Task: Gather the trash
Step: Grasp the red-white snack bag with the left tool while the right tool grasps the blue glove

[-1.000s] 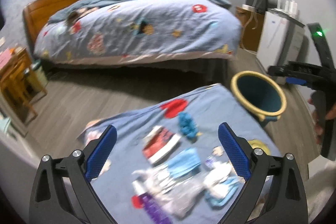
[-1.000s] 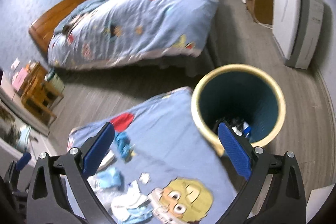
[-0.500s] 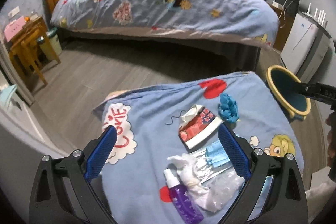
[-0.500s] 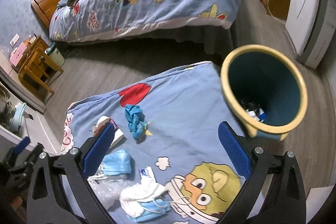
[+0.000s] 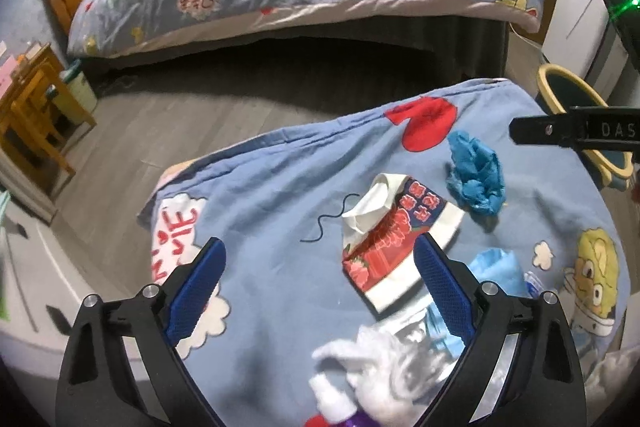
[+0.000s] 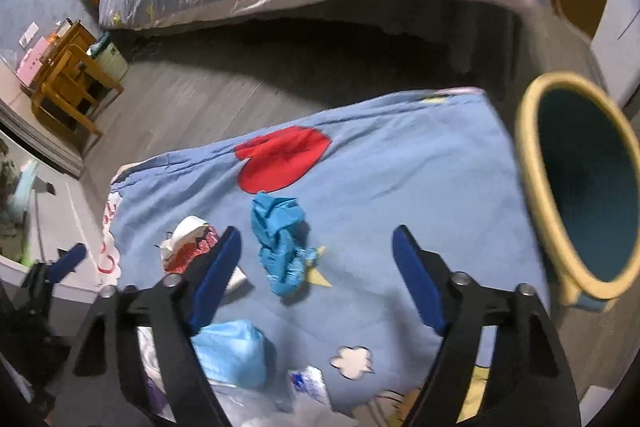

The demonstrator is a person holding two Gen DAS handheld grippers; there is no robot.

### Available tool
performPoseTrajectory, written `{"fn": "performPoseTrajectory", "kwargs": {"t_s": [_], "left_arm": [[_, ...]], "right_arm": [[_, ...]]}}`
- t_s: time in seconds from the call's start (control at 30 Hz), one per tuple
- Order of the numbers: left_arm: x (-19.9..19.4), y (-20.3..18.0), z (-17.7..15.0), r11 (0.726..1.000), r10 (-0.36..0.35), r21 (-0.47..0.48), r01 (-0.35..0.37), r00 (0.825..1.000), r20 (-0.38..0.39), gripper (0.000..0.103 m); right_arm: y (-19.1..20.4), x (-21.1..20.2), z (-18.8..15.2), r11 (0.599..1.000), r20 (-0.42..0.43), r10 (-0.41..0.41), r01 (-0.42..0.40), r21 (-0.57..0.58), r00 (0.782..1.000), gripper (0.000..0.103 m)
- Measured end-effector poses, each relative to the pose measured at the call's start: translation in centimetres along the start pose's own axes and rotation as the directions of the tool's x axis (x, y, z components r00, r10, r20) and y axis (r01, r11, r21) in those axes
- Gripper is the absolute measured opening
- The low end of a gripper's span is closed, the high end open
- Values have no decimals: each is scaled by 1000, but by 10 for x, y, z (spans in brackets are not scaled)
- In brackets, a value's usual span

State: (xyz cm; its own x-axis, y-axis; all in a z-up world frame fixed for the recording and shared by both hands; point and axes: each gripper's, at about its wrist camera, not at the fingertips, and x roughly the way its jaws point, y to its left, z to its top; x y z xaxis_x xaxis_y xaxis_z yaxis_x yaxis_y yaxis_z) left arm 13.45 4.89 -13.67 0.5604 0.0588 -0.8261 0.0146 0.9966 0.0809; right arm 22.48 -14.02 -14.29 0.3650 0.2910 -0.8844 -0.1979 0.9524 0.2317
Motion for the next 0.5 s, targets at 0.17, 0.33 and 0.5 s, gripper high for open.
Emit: {"fn": "performPoseTrajectory", "kwargs": {"t_s": [0.17, 0.33, 0.5], "left_arm": [[22, -8, 1, 998, -55, -9, 54, 998, -39, 79], [40, -16, 1, 996, -92, -10, 92, 993, -77, 65], [51, -24, 0, 990, -139, -21, 138, 985, -104, 51]], "right_arm": [[7, 23, -3, 999, -61, 19, -22, -38, 998, 50], [11, 35, -5, 996, -101, 59, -65, -60, 993, 36], [9, 42, -7, 995, -120, 61, -70, -66, 991, 19]]}}
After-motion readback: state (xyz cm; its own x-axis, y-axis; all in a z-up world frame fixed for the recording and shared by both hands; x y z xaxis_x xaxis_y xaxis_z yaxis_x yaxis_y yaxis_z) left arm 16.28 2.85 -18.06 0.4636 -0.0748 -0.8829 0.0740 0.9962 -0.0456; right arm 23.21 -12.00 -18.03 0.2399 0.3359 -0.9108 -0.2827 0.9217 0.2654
